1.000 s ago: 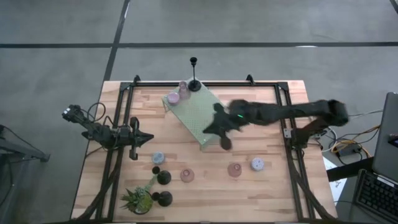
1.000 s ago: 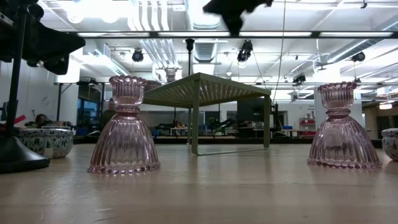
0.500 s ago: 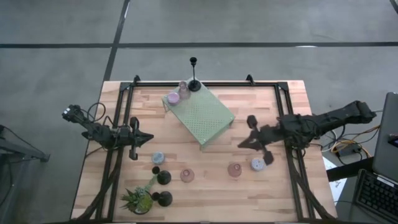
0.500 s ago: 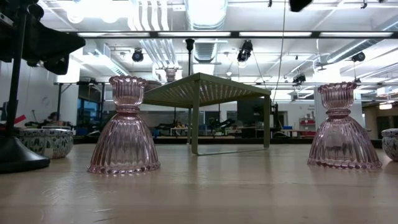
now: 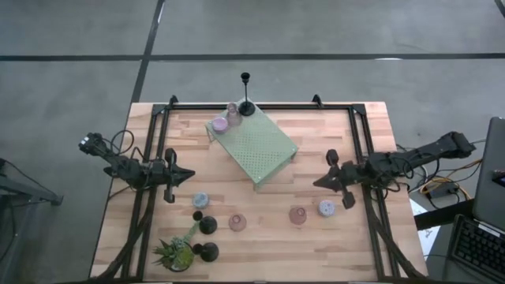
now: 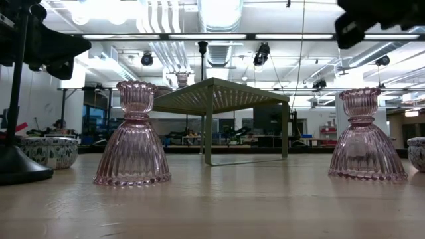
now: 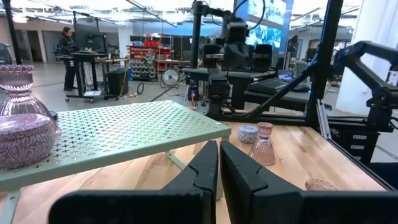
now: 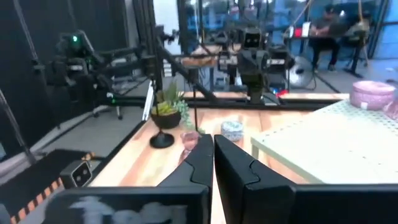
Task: Pick & Place candle stick holders
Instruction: Put the top black candle holder on the shelf
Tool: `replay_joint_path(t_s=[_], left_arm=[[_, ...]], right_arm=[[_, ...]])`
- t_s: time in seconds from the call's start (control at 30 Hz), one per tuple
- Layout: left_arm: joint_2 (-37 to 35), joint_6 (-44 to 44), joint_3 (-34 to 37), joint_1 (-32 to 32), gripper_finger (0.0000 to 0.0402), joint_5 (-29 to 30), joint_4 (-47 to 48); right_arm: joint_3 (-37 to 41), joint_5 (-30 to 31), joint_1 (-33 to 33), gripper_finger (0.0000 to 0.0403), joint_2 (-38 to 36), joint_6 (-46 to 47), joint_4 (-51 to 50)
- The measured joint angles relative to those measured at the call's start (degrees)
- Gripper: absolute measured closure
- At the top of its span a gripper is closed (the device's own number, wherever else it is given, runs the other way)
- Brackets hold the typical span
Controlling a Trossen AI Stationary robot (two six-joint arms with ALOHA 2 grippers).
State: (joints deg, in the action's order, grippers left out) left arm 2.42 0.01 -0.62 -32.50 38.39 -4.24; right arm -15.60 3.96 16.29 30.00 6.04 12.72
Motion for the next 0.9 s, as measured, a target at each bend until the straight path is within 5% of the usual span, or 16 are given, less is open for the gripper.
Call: replay_joint_path(t_s=[0.7,0.9], left_arm=[[0.0,-0.02,0.0,0.0,0.0381,0.02,-0.01],[0.0,-0.01,0.0,0.01,0.0381,0.01,0.0]], right_arm=[[15.07,2.55,-0.07,0.0394,-26.17,0.37,-3.85],[15.04,9.56,-0.07,0.0394,-28.93,-1.96,-7.12]])
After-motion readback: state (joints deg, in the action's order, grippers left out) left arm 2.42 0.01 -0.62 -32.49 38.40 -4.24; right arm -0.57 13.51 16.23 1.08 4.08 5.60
